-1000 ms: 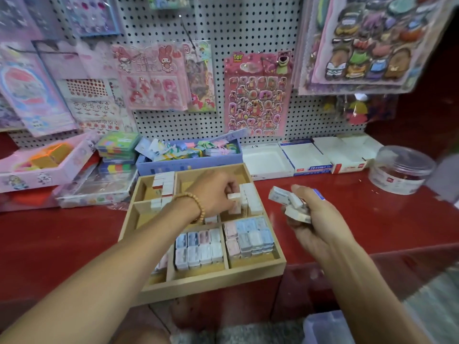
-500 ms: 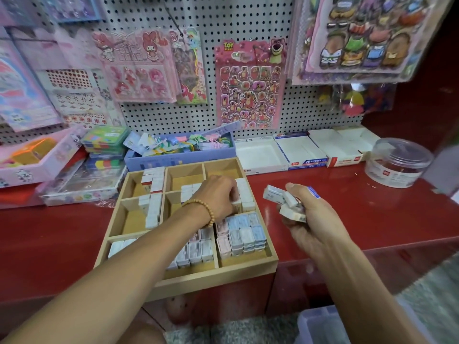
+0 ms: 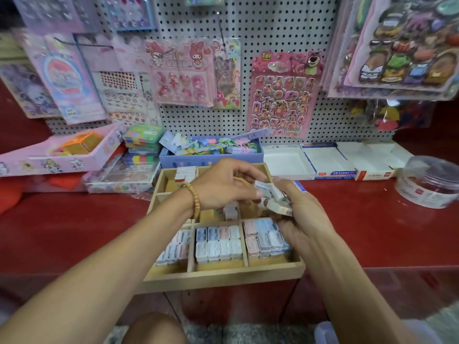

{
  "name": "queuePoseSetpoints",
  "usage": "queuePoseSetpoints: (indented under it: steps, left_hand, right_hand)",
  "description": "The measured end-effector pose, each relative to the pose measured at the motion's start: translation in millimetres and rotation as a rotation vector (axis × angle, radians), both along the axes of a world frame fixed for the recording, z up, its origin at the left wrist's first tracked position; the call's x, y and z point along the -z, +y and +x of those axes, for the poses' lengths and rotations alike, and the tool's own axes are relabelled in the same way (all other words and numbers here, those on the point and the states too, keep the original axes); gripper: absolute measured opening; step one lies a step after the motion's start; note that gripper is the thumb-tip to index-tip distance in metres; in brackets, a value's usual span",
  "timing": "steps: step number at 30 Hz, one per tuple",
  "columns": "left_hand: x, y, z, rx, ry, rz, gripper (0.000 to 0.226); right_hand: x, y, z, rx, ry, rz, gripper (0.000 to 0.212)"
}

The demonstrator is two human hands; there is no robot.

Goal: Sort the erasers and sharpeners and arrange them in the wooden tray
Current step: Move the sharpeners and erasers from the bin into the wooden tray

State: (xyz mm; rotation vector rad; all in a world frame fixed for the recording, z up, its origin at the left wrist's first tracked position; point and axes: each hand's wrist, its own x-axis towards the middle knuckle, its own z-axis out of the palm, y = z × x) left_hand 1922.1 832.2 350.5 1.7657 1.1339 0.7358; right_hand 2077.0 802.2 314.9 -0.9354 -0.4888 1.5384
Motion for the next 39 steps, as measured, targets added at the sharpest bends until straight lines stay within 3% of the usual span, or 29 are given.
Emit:
queuePoseSetpoints:
  steps: [4, 7, 16, 23, 34, 39]
  left_hand:
    - [-2.5, 4.8, -18.3, -0.128, -0.073, 0.015, 0.019]
    - [-3.3, 7.4, -41.5, -0.211, -0.055, 0.023, 0.021]
    - [15.0, 29.0, -105.2, -0.428, 0.229, 0.164, 0.016]
    - [23.4, 49.4, -138.1, -0.499, 0.390, 0.218, 0.026]
    - [26.9, 75.2, -145.1, -0.417, 0.574, 0.240, 0.014]
    - [30.1, 80.9, -146.6, -0.399, 0.510, 0.229, 0.012]
  right_hand:
    - [1.0, 4.5, -17.3, -0.057, -0.088, 0.034, 0.033]
    - [3.4, 3.8, -17.1, -0.038, -0.215, 0.008, 0.023]
    - [9.2, 5.9, -17.2, -0.077, -0.425, -0.086, 0.040]
    - [8.1, 28.0, -46.7, -0.086, -0.200, -0.163, 0.028]
    - [8.2, 39.5, -54.9, -0.058, -0.319, -0.056, 0.019]
    - [7.2, 39.0, -49.4, -0.006, -0.237, -0.031, 0.013]
